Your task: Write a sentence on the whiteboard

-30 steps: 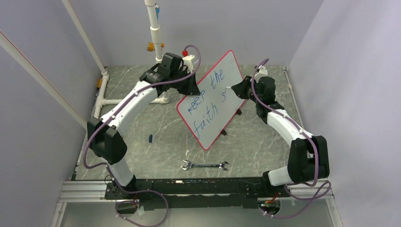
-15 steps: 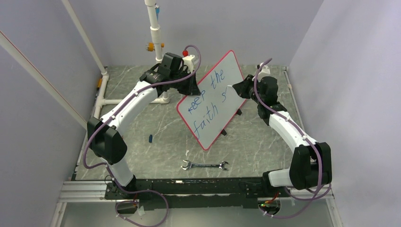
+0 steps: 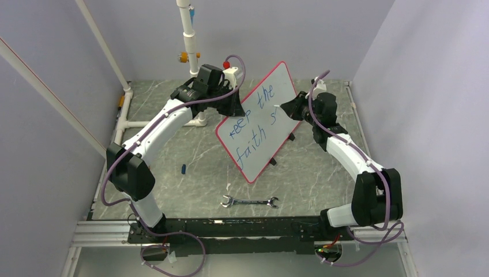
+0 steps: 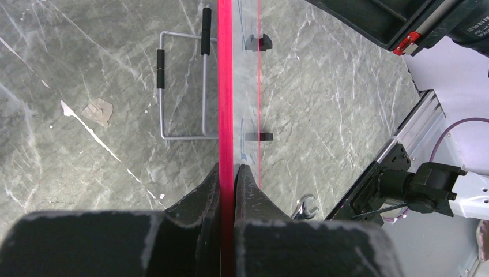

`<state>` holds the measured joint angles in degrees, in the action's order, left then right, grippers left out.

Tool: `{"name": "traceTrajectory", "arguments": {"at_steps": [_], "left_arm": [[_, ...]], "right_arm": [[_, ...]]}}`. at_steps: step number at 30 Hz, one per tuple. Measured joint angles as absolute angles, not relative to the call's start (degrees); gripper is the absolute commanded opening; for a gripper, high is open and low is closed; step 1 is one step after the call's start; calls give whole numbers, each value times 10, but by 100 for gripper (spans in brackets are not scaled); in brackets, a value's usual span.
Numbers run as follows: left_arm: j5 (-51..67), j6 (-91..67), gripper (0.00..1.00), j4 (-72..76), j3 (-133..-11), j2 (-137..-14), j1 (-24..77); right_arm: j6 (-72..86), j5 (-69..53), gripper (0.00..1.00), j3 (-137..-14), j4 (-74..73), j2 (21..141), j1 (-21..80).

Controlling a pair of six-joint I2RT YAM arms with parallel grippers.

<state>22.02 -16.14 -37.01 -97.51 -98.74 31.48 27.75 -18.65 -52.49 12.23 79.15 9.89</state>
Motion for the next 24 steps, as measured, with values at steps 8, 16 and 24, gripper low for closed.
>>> {"name": "traceTrajectory", "arguments": {"at_steps": [8,16,24], "left_arm": [[216,-162,0,-371,-975,-987,315],[215,-162,0,-371,-975,-987,315],[213,-163,0,-373,-975,-987,315]], "right_arm": [[281,-195,0,-526,127,805,99],[281,-196,0,-526,129,806,99],[280,-196,0,-502,134,803,96]]}}
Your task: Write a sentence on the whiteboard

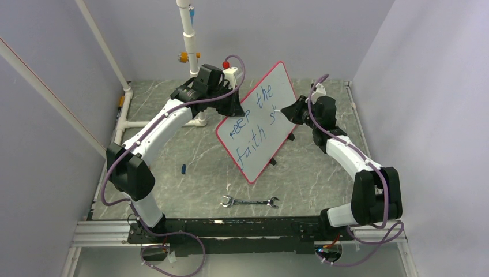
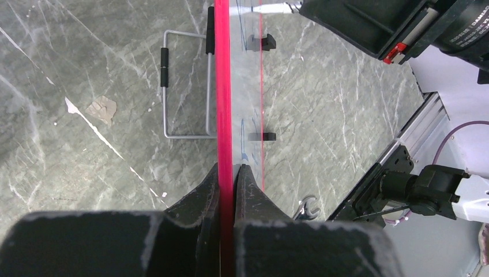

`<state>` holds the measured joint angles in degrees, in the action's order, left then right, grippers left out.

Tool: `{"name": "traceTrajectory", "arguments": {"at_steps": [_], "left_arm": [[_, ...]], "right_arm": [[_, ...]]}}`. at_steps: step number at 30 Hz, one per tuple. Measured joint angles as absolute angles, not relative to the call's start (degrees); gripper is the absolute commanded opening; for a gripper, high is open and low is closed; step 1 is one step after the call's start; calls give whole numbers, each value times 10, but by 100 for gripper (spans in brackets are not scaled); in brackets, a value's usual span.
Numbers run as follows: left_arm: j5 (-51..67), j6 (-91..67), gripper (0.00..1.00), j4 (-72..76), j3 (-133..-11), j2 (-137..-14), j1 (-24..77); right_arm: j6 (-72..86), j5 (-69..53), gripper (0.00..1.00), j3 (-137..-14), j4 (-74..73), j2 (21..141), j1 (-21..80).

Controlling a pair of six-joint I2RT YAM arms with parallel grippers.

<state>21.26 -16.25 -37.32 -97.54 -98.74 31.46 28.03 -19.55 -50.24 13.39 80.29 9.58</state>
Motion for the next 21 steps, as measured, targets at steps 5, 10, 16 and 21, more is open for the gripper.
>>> {"name": "traceTrajectory", "arguments": {"at_steps": [5,10,16,21], "left_arm": [[213,-163,0,-373,-975,-987,315],[213,-163,0,-373,-975,-987,315],[213,-163,0,-373,-975,-987,315],[213,-162,0,-372,-975,-987,315]], "right_arm": [[276,-194,0,-481,134,794,95],[271,-189,0,-462,133,786,95],[266,-182,0,-455,127,783,95],[261,-178,0,-455,121,782,95]]}}
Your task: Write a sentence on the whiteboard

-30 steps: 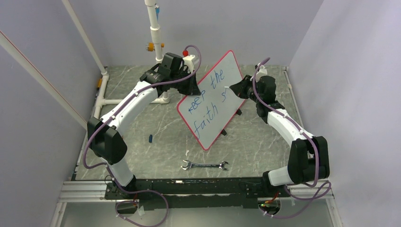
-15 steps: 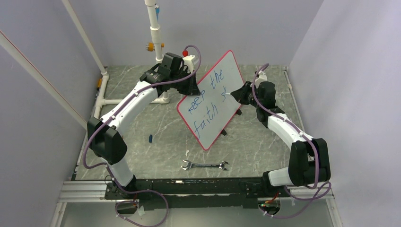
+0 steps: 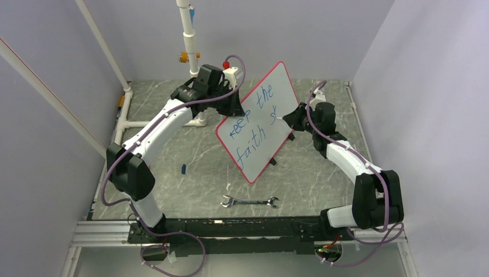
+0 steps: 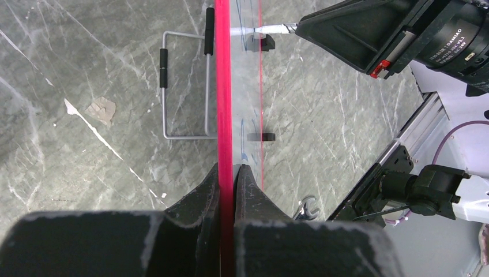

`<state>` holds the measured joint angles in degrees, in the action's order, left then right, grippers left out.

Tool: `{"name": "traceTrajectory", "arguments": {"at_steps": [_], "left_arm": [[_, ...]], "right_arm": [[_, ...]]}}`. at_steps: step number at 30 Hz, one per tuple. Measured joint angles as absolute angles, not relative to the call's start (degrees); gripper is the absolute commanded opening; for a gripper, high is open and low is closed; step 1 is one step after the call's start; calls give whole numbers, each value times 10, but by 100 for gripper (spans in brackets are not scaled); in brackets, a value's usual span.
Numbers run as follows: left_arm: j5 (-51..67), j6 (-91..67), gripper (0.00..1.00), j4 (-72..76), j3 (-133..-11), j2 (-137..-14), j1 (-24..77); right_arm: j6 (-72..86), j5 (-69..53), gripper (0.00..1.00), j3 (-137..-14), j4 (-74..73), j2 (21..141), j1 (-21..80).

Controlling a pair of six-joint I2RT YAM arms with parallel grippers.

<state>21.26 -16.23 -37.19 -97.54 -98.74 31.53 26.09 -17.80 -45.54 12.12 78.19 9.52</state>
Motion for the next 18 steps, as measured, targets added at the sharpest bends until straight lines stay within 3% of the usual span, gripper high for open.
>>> {"name": "traceTrajectory", "arguments": {"at_steps": [18], "left_arm": [[213,-162,0,-371,-976,-987,317]], "right_arm": [[251,-165,0,-501,94,796,96]]}}
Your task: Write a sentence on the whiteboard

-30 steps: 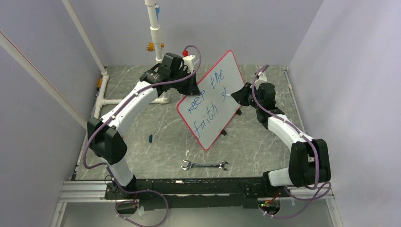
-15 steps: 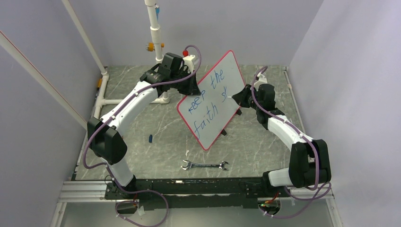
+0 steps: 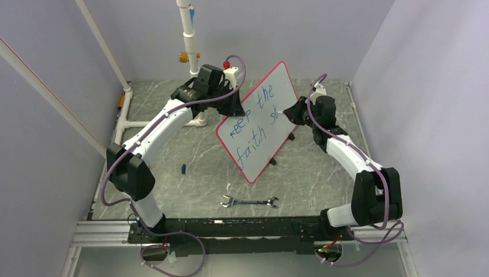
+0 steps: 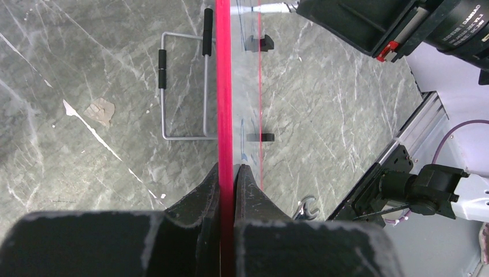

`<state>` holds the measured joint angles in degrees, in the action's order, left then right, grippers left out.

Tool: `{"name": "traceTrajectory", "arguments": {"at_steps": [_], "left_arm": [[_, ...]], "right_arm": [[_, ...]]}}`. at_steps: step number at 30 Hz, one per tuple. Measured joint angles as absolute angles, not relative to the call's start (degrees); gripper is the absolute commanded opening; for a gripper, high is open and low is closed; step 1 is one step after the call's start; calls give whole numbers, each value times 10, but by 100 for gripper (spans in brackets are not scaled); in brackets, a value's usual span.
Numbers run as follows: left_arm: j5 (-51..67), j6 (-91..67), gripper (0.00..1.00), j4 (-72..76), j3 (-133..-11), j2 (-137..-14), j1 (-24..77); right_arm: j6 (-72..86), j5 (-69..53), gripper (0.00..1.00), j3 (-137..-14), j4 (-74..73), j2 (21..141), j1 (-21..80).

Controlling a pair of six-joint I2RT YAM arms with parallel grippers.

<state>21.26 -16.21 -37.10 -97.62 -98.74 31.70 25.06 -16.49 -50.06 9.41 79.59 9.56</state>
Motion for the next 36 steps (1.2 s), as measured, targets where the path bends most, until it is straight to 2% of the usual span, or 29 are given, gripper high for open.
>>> {"name": "traceTrajectory", "arguments": {"at_steps": [16,36], "left_arm": [[213,-159,0,-371,-976,-985,321],[213,-157,0,-371,-976,-985,322]], "right_arm": [[248,-149,0,-517,72,757,96],[237,-158,0,-535,71,784,71]]}}
